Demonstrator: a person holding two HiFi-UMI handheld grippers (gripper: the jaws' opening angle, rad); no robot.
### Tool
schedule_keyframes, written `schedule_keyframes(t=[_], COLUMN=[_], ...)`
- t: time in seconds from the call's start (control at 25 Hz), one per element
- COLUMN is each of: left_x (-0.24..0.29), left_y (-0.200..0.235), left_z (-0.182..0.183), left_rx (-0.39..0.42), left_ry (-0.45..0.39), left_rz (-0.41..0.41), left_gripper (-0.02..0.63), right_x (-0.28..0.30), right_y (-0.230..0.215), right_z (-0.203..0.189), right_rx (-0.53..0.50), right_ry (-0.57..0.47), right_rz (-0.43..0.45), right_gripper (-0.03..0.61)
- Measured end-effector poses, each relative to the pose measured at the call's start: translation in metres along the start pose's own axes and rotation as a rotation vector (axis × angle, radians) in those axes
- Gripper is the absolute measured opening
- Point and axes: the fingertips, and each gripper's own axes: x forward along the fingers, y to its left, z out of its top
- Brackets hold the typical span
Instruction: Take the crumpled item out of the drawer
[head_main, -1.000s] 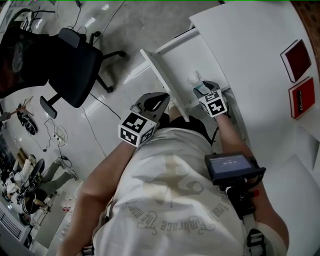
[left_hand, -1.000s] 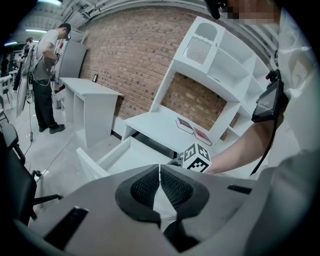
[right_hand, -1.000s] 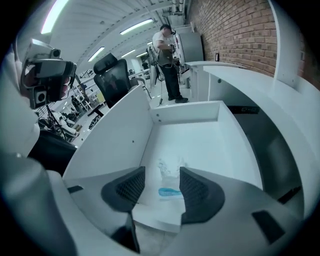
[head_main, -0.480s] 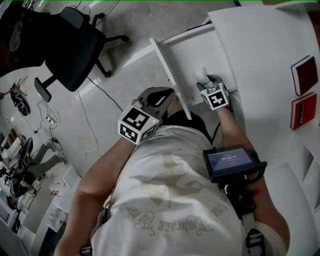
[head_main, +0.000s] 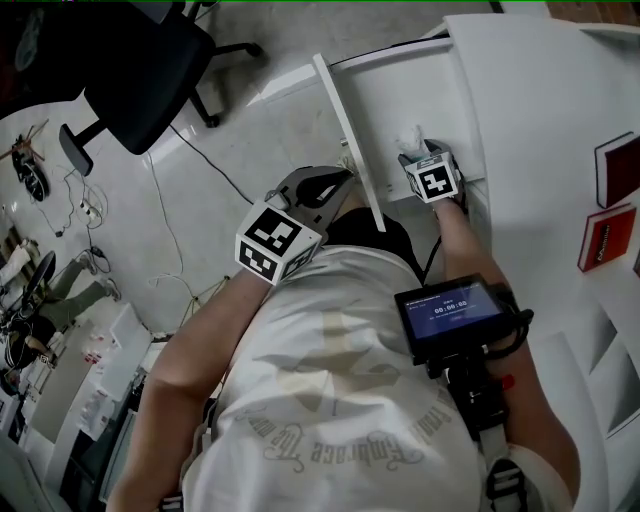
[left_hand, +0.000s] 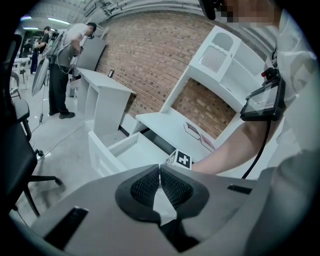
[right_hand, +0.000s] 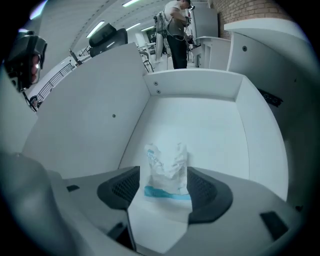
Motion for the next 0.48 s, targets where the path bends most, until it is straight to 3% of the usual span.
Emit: schedule_keyframes(t=[0.48], left_x=[-0.011], left_y=[0.007], left_z=[-0.017], left_rx=[-0.061], left_ry=[0.008], left_rz=[0.044], left_gripper=[0.028], right_x=[0.021], right_y=[-0.01], right_z=[-0.005], right_rx=[-0.039], right_ry=[0.069], right_rz=[-0.011], right_gripper=[0.285])
